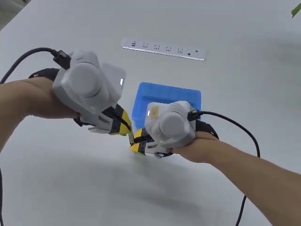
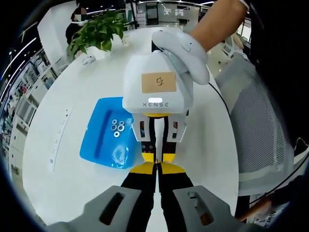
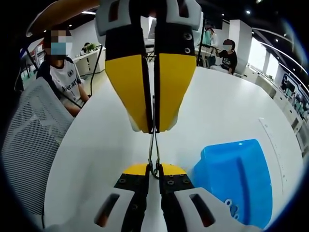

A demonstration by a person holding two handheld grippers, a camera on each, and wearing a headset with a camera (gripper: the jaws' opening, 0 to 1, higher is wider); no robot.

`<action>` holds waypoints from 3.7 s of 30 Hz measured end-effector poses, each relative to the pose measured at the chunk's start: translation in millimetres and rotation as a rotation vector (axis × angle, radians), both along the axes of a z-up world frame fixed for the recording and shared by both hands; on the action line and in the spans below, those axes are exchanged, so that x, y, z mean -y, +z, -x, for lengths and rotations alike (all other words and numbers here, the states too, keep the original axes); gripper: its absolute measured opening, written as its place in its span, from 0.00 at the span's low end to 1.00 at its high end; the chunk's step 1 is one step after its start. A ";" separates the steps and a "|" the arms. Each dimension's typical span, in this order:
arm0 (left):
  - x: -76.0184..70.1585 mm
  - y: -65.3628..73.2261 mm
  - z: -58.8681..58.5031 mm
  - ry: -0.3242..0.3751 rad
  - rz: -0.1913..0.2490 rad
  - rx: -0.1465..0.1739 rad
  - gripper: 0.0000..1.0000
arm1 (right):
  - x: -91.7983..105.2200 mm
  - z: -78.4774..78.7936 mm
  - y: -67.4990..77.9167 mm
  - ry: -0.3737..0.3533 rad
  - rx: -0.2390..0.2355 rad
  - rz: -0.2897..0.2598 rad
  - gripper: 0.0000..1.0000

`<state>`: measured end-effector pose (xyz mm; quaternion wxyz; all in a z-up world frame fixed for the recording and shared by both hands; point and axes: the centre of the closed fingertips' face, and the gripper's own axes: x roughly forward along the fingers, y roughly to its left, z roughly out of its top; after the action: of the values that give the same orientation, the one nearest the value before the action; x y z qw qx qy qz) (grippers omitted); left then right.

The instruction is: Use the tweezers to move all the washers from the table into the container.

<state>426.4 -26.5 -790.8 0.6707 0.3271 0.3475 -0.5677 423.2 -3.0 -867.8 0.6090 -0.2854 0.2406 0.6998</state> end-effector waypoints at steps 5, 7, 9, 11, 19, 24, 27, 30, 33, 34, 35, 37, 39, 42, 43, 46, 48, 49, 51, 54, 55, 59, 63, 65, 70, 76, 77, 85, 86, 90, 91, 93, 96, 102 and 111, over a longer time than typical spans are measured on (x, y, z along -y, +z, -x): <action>1.4 2.2 1.3 0.000 0.001 0.003 0.05 | 1.1 1.1 2.2 0.000 0.001 -0.002 0.09; 2.3 4.1 1.9 -0.001 0.001 0.006 0.05 | 1.9 1.3 4.1 0.002 0.005 -0.002 0.09; 2.9 6.4 2.2 0.000 0.003 0.008 0.05 | 2.6 1.5 6.3 0.003 0.008 -0.003 0.09; 3.5 8.8 2.9 0.000 0.003 0.010 0.05 | 2.8 1.8 8.5 0.004 0.010 -0.005 0.09; 5.0 19.2 6.6 -0.005 -0.002 0.019 0.05 | 3.4 5.3 19.2 0.006 0.022 -0.013 0.09; 5.9 26.8 7.2 -0.008 -0.008 0.027 0.05 | 4.2 4.6 26.7 0.011 0.035 -0.014 0.09; 6.4 32.3 6.6 -0.010 -0.009 0.033 0.05 | 4.3 3.5 32.4 0.012 0.044 -0.015 0.09; 7.2 38.7 5.7 -0.013 -0.011 0.041 0.05 | 5.2 2.1 38.0 0.013 0.052 -0.015 0.09; 7.7 44.1 4.4 -0.014 -0.013 0.051 0.05 | 5.9 0.0 44.5 0.012 0.063 -0.019 0.09; 8.1 45.6 4.1 -0.014 -0.013 0.052 0.05 | 6.2 -0.6 46.1 0.012 0.066 -0.018 0.09; 8.6 47.8 3.4 -0.015 -0.014 0.056 0.05 | 6.6 -1.4 48.2 0.014 0.071 -0.018 0.09; 9.6 51.3 1.7 -0.019 -0.016 0.063 0.05 | 7.6 -3.9 51.6 0.012 0.077 -0.019 0.09; 10.2 54.0 -0.1 -0.022 -0.018 0.068 0.05 | 8.2 -5.9 54.4 0.011 0.080 -0.021 0.09; 12.1 59.3 -4.6 -0.027 -0.019 0.078 0.05 | 9.8 -11.4 59.7 0.007 0.091 -0.022 0.09; 12.5 60.7 -5.9 -0.029 -0.020 0.081 0.05 | 10.3 -12.9 61.1 0.006 0.095 -0.023 0.09; 14.3 65.4 -12.0 -0.035 -0.020 0.089 0.05 | 11.8 -19.6 66.0 -0.003 0.103 -0.028 0.09; 15.7 67.5 -15.4 -0.040 -0.021 0.095 0.05 | 12.9 -23.6 68.3 -0.006 0.109 -0.030 0.09; 16.3 68.3 -17.3 -0.042 -0.021 0.098 0.05 | 13.4 -25.7 69.2 -0.008 0.112 -0.030 0.09; 18.1 70.4 -22.0 -0.047 -0.020 0.105 0.05 | 15.5 -31.3 71.5 -0.013 0.118 -0.031 0.09; 20.1 72.2 -29.9 -0.052 -0.018 0.113 0.05 | 17.9 -41.1 73.6 -0.026 0.125 -0.034 0.09; 21.0 72.7 -33.6 -0.056 -0.017 0.116 0.05 | 18.5 -43.6 73.9 -0.029 0.127 -0.035 0.09; 24.6 71.5 -45.7 -0.069 -0.019 0.125 0.05 | 22.1 -56.4 72.9 -0.047 0.132 -0.037 0.09; 27.6 68.0 -55.9 -0.079 -0.016 0.129 0.05 | 25.5 -66.6 69.7 -0.060 0.134 -0.034 0.09; 29.2 65.3 -60.7 -0.083 -0.014 0.128 0.05 | 27.2 -71.5 66.8 -0.066 0.133 -0.031 0.09; 32.6 56.8 -70.8 -0.091 -0.008 0.124 0.05 | 31.2 -81.1 59.0 -0.075 0.128 -0.025 0.09; 36.1 45.4 -80.6 -0.100 -0.008 0.125 0.05 | 35.5 -91.2 46.7 -0.085 0.112 -0.020 0.10; 36.4 43.4 -81.8 -0.101 -0.008 0.124 0.05 | 36.1 -92.5 44.5 -0.084 0.109 -0.018 0.10; 39.8 28.6 -92.6 -0.103 -0.004 0.114 0.05 | 41.0 -102.3 28.4 -0.087 0.089 -0.002 0.10; 40.1 25.8 -94.1 -0.104 -0.003 0.111 0.05 | 41.4 -102.9 26.6 -0.089 0.084 0.001 0.10; 41.5 18.8 -96.3 -0.106 -0.002 0.099 0.05 | 43.1 -103.9 19.4 -0.087 0.076 0.008 0.10; 41.9 16.5 -96.8 -0.107 -0.002 0.097 0.05 | 43.6 -104.8 16.9 -0.087 0.075 0.011 0.10; 42.2 13.9 -97.6 -0.108 -0.004 0.094 0.05 | 43.8 -105.7 14.3 -0.084 0.073 0.016 0.10; 42.4 9.8 -99.7 -0.109 -0.002 0.090 0.05 | 43.9 -107.1 10.1 -0.081 0.069 0.022 0.10; 41.0 3.9 -102.4 -0.107 -0.004 0.082 0.05 | 42.1 -108.7 4.0 -0.073 0.061 0.032 0.10; 39.8 2.2 -104.7 -0.099 0.004 0.084 0.05 | 41.5 -109.6 1.8 -0.073 0.057 0.036 0.10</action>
<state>531.0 -66.2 -788.7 0.6564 0.3660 0.3014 -0.5868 532.8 -44.5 -865.9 0.6357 -0.3071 0.2459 0.6642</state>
